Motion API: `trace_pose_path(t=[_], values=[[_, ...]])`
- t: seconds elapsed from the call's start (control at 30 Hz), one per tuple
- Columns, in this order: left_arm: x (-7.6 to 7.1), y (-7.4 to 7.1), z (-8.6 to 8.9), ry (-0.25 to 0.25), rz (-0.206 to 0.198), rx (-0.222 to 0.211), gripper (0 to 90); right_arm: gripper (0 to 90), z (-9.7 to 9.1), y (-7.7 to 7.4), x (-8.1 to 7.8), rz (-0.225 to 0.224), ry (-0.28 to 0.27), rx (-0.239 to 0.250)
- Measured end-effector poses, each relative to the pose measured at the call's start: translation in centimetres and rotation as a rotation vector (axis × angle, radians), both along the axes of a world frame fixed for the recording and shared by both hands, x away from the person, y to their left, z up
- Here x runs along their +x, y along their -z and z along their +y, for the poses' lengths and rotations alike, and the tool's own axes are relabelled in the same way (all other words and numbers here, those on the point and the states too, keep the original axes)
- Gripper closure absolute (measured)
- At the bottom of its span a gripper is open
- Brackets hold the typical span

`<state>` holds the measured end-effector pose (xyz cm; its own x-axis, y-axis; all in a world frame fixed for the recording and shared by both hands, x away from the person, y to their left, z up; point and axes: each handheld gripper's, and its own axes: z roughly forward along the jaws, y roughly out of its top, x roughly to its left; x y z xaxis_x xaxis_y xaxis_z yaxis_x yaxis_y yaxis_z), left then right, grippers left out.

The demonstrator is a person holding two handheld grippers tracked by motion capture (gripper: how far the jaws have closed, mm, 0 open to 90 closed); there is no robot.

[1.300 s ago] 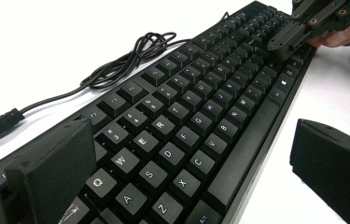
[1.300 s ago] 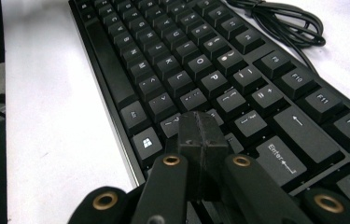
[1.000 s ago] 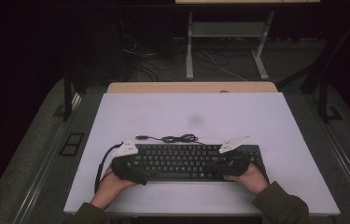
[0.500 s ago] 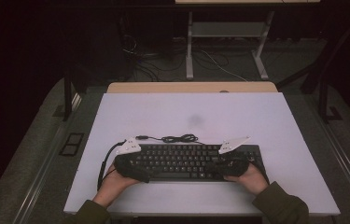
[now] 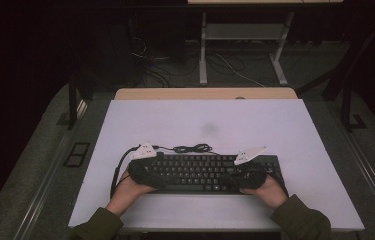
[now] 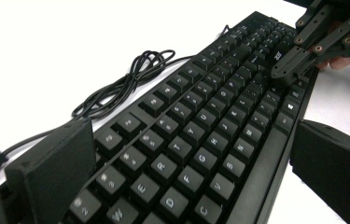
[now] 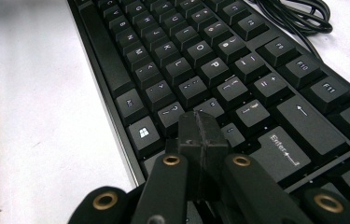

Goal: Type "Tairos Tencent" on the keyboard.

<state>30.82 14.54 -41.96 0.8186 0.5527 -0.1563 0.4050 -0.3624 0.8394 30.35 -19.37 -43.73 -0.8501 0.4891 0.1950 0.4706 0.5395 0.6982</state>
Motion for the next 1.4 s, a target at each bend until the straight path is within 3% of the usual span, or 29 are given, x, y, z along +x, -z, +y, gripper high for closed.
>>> trace_pose_path(t=[0.3,0.47,0.5,0.53,0.8,0.83,0.87,1.03,1.4], values=[[1.5,-0.4,-1.5,0.021,-0.003,0.009,0.1,89.3,0.0,0.0,0.0,0.0,0.001,0.0],[2.2,-0.3,-2.3,0.026,0.0,0.012,5.9,89.3,0.0,0.0,0.0,-0.002,0.0,-0.002],[2.2,-0.3,-2.4,0.026,0.0,0.012,15.0,89.3,0.0,0.0,0.0,0.001,0.001,0.0],[2.3,-0.2,-2.5,0.025,-0.001,0.014,16.9,89.3,0.0,0.0,0.0,0.001,0.001,0.0],[2.4,0.2,-2.7,0.064,0.05,0.032,58.1,89.3,0.0,0.0,0.0,-0.001,0.001,-0.001],[2.4,0.3,-2.7,0.066,0.055,0.036,58.1,89.3,0.0,0.0,0.0,-0.001,0.001,-0.001],[2.5,0.3,-2.7,0.068,0.061,0.04,67.8,89.3,0.0,0.0,0.0,-0.001,0.001,-0.001],[2.5,0.2,-2.7,0.074,0.08,0.077,88.8,89.3,0.0,0.0,-0.1,-0.001,0.002,-0.001],[2.6,0.7,-3.1,0.077,0.092,0.154,89.0,89.3,0.0,0.0,-0.1,-0.005,0.003,-0.001]])
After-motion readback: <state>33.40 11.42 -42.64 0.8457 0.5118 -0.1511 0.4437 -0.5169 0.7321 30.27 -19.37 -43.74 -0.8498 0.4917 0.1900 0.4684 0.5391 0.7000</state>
